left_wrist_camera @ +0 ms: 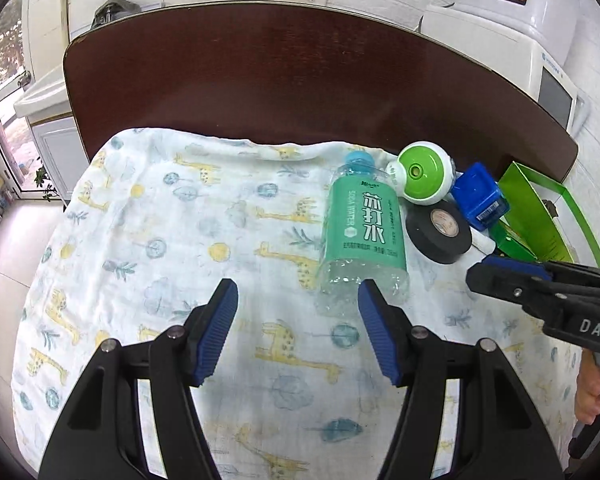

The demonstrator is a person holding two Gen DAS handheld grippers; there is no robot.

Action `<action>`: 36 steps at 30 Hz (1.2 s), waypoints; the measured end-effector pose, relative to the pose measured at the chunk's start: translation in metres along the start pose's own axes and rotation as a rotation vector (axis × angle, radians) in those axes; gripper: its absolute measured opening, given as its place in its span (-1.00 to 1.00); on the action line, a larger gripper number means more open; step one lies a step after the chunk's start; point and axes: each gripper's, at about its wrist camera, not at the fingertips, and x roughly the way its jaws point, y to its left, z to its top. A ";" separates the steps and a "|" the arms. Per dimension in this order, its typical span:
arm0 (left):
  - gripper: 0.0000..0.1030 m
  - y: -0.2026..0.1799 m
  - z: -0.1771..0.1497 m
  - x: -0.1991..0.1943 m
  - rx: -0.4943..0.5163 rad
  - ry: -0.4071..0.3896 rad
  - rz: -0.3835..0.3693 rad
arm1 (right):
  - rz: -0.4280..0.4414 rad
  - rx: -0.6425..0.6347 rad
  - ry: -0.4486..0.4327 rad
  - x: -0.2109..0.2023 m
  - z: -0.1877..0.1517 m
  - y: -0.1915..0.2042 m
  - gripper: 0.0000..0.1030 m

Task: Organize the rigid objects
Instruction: 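Move the right gripper back toward the green water bottle, then close the right gripper around the green-label water bottle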

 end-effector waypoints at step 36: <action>0.20 0.072 0.019 0.026 -0.145 -0.012 0.033 | 0.050 0.154 0.003 0.045 0.053 0.030 -0.17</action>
